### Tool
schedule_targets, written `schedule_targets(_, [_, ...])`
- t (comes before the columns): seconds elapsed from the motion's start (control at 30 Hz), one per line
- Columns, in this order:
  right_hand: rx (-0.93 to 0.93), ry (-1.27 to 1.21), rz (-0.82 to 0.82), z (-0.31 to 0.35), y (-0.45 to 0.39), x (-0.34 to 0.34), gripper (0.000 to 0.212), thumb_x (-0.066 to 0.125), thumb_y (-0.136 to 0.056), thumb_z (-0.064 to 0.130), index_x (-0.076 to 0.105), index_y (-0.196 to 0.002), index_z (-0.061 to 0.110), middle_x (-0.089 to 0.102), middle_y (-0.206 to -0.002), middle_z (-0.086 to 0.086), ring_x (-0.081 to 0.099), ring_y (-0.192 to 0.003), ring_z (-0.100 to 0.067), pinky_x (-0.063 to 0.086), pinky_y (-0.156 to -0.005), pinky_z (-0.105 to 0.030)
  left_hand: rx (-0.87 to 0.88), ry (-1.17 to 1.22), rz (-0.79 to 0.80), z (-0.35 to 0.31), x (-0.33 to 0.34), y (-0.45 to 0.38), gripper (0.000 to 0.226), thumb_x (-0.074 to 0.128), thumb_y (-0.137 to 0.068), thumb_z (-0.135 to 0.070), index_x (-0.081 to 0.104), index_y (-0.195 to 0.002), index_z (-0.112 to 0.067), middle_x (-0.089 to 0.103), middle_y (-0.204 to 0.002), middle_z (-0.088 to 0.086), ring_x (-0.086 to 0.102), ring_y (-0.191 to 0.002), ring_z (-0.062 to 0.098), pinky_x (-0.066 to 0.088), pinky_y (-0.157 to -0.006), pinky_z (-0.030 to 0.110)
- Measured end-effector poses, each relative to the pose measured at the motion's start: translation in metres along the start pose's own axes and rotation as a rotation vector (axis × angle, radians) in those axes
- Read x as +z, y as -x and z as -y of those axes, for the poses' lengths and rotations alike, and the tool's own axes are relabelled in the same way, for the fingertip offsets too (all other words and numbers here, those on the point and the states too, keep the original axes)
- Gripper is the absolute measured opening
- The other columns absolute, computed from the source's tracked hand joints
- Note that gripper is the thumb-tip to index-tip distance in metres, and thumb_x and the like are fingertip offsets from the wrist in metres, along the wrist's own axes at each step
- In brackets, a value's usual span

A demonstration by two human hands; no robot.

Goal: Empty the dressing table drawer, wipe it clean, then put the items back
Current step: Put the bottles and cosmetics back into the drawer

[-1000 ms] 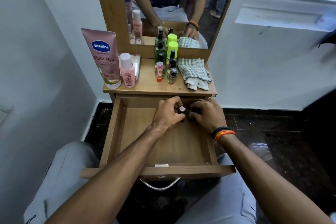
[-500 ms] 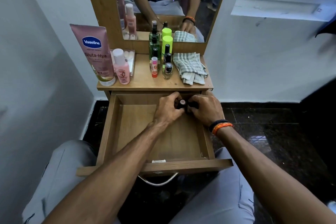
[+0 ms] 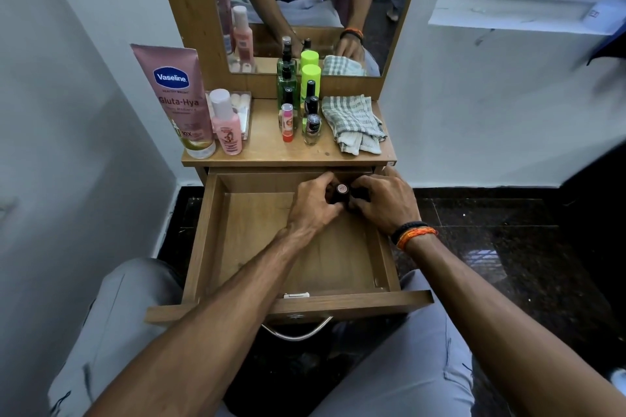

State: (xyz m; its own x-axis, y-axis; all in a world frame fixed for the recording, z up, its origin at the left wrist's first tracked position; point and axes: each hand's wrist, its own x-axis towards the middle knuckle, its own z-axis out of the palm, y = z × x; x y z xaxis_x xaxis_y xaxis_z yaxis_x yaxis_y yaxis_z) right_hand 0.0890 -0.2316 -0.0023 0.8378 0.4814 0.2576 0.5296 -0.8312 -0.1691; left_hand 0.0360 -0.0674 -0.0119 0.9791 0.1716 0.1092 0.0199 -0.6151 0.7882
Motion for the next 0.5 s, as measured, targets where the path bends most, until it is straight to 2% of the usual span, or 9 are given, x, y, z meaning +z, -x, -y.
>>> schedule_targets(0.2, [-0.001,-0.012,0.015,0.001,0.004,-0.004,0.047,0.076,-0.08,0.038,0.067,-0.122,0.021,0.071,-0.116,-0.003,0.05,-0.092,-0.02,0.041,-0.07,-0.031,-0.007,-0.009,-0.003,0.002,-0.003,-0.001,0.038,0.083,-0.072,-0.02,0.065,-0.105,-0.017,0.074,-0.101,0.0,0.07,-0.091,0.016,0.061,-0.076,0.032])
schedule_targets(0.3, [0.002,-0.05,-0.022,0.002,0.01,-0.008,0.054,0.077,-0.078,0.047,0.066,-0.124,0.021,0.07,-0.115,-0.003,0.054,-0.099,-0.022,0.047,-0.075,-0.033,0.007,-0.018,-0.028,0.002,-0.008,0.003,0.042,0.084,-0.074,-0.026,0.064,-0.109,-0.015,0.072,-0.104,0.0,0.068,-0.093,0.014,0.056,-0.073,0.022])
schedule_targets(0.4, [-0.008,-0.103,-0.186,0.01,0.013,-0.013,0.045,0.072,-0.084,0.05,0.07,-0.116,0.018,0.071,-0.107,-0.003,0.058,-0.097,-0.021,0.051,-0.074,-0.033,0.01,-0.023,-0.105,0.002,-0.017,0.012,0.038,0.078,-0.077,-0.033,0.064,-0.108,-0.017,0.072,-0.102,-0.004,0.067,-0.091,0.011,0.057,-0.075,0.024])
schedule_targets(0.5, [-0.015,-0.153,-0.363,0.025,0.002,-0.02,0.026,0.071,-0.087,0.031,0.072,-0.108,0.014,0.07,-0.102,-0.005,0.058,-0.094,-0.022,0.054,-0.074,-0.037,0.055,-0.017,-0.245,0.0,-0.03,0.016,0.022,0.069,-0.079,-0.027,0.065,-0.099,-0.018,0.07,-0.087,-0.008,0.067,-0.078,0.008,0.062,-0.069,0.033])
